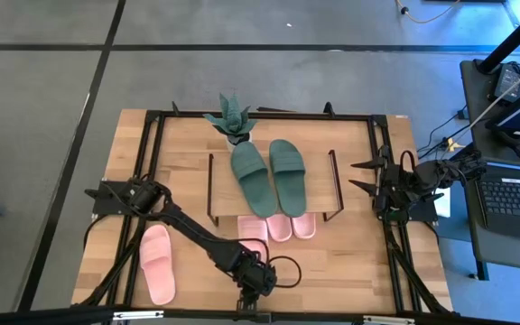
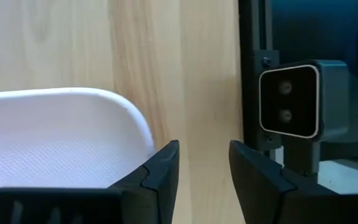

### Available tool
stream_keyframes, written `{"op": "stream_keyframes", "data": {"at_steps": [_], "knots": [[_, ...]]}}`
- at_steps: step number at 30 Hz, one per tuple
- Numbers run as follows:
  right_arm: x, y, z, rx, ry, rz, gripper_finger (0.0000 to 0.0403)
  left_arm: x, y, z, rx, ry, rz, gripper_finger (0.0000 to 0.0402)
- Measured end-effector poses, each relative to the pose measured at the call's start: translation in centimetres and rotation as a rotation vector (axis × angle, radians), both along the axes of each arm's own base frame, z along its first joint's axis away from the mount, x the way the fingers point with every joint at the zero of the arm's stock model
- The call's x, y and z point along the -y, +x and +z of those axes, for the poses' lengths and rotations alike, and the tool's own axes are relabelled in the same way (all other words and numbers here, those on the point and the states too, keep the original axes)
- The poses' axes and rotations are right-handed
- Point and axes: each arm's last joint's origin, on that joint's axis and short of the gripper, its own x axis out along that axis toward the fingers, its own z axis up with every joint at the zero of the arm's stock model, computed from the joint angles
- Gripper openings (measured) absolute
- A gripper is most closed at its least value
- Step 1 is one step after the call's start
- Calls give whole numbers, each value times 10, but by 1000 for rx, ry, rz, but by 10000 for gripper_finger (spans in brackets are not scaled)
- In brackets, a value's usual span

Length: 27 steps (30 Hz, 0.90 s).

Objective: Pick and place slides into the shelf
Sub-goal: Put the right pink slide under the shelf

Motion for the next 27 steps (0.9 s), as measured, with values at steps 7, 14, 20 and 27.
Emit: {"op": "stream_keyframes", "data": {"at_steps": [7,14,20,27], "knots": [[0,0,0,0,0,0,220,-6,-1,-2,-13,67,26,132],[0,0,0,0,0,0,220,-18,1,-4,-25,142,21,132],[0,0,0,0,0,0,220,-37,3,-6,-51,244,-3,132],[0,0,0,0,0,0,220,-60,9,-8,-48,367,-19,132]]}}
